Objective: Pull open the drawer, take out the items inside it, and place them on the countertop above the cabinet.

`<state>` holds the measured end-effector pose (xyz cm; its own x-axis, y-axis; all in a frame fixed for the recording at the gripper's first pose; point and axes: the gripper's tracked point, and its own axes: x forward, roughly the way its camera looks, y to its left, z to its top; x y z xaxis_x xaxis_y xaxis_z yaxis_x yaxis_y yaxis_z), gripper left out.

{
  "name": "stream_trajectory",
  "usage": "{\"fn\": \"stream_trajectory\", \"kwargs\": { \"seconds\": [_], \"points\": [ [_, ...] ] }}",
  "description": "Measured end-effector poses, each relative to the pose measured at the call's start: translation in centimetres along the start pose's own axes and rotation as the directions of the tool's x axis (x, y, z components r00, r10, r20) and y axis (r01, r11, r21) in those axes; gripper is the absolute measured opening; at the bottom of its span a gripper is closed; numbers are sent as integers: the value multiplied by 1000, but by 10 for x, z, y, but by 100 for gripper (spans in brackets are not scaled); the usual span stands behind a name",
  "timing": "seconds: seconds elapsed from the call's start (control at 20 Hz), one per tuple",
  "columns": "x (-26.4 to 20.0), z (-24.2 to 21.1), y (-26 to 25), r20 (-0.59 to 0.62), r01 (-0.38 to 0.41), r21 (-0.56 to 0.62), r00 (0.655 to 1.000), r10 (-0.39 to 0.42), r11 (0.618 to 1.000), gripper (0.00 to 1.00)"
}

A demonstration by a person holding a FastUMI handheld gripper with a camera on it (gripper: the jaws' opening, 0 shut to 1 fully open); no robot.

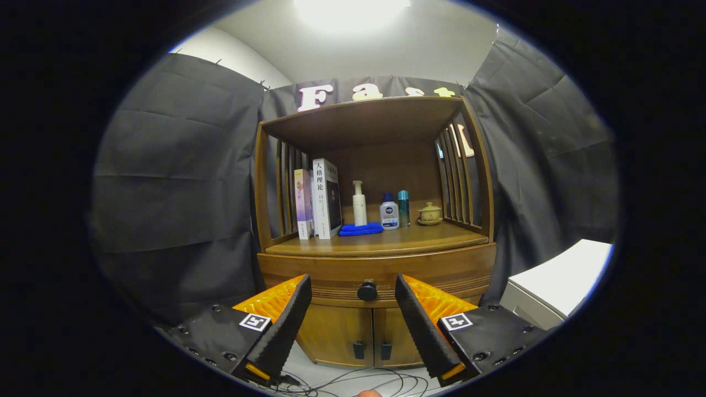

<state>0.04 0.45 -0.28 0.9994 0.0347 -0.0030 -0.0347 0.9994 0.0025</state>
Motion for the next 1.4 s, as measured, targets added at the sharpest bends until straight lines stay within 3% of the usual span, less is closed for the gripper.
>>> {"fn": "stream_trajectory", "kwargs": {
  "seconds": [0.3,1.05,1.15,1.4],
  "points": [
    [29,-2,-14,13,36,-19,999,-36,999,96],
    [144,-87,-14,-223,60,-37,973,-66,998,92],
    [155,-96,-9,-237,39,-15,971,-41,999,88],
    [167,-116,-20,-270,77,-4,960,-75,997,75]
  ]
}}
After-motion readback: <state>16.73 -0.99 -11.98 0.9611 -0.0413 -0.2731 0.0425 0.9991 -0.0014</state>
